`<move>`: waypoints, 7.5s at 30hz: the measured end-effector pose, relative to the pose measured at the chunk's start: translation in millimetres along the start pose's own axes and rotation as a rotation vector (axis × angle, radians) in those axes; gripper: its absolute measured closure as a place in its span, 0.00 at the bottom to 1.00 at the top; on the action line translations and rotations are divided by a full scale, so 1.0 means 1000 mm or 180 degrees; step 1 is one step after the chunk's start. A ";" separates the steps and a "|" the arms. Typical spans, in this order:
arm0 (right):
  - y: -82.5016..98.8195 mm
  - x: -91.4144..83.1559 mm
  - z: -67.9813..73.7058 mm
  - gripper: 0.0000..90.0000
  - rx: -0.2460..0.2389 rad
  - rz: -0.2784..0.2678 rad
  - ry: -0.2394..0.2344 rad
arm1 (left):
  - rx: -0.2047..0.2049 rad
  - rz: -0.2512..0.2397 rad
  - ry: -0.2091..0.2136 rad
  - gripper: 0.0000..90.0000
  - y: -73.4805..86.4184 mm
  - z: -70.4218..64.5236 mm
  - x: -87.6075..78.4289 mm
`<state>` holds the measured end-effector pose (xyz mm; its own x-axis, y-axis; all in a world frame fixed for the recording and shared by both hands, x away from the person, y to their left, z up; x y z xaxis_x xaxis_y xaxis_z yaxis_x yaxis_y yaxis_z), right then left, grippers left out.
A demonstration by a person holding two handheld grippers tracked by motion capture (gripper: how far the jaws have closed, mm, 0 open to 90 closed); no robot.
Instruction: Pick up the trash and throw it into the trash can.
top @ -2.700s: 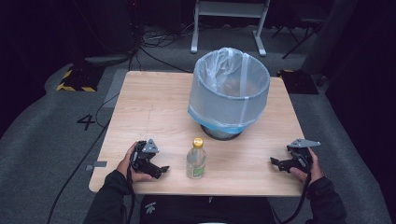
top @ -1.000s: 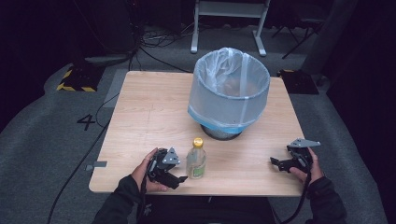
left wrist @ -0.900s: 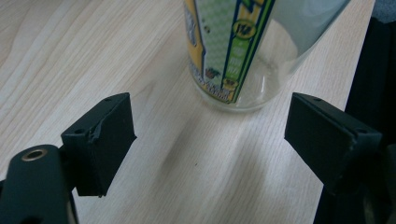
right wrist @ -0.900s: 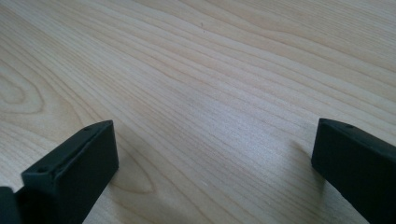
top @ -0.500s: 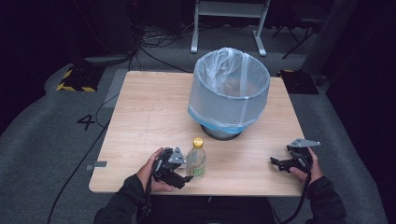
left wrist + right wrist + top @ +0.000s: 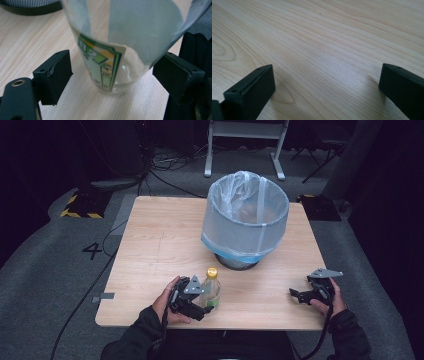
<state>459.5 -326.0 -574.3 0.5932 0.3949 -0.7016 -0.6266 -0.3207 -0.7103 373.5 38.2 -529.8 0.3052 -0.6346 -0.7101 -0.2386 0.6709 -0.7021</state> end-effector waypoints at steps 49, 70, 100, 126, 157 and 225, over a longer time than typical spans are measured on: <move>0.000 0.000 0.000 0.00 0.0000 0.0000 0.0000 | -0.0021 -0.0730 -0.0184 0.31 -0.027 0.016 0.010; 0.000 0.000 0.000 0.00 0.0023 -0.0004 0.0009 | -0.0368 -0.0938 -0.0830 0.31 -0.030 0.085 -0.039; 0.001 -0.001 0.000 0.00 0.0017 -0.0004 0.0012 | -0.0541 -0.1320 -0.1238 0.31 -0.095 0.152 -0.099; 0.001 -0.001 0.000 0.00 0.0012 -0.0006 0.0006 | -0.0270 -0.1549 -0.1465 0.31 -0.188 0.170 -0.153; 0.001 -0.001 0.001 0.00 0.0019 -0.0001 0.0001 | 0.0094 -0.1680 -0.0884 0.31 -0.276 0.127 -0.111; 0.001 -0.001 0.001 0.01 0.0000 -0.0007 -0.0004 | 0.0002 -0.1036 -0.1228 0.17 -0.183 0.114 -0.141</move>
<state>458.0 -325.8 -574.1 0.5939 0.3966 -0.7000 -0.6253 -0.3199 -0.7118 479.1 48.0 -295.1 0.6823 -0.6229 -0.3827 -0.0738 0.4622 -0.8837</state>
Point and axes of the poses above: each handheld gripper's, and its own axes: x roughly forward along the jaws, y roughly out of its underside, z roughly to its left, the point moved 10 cm from there along x, roughly forward along the jaws, and after that the axes turned 6 degrees about x, right-handed, at the moved point
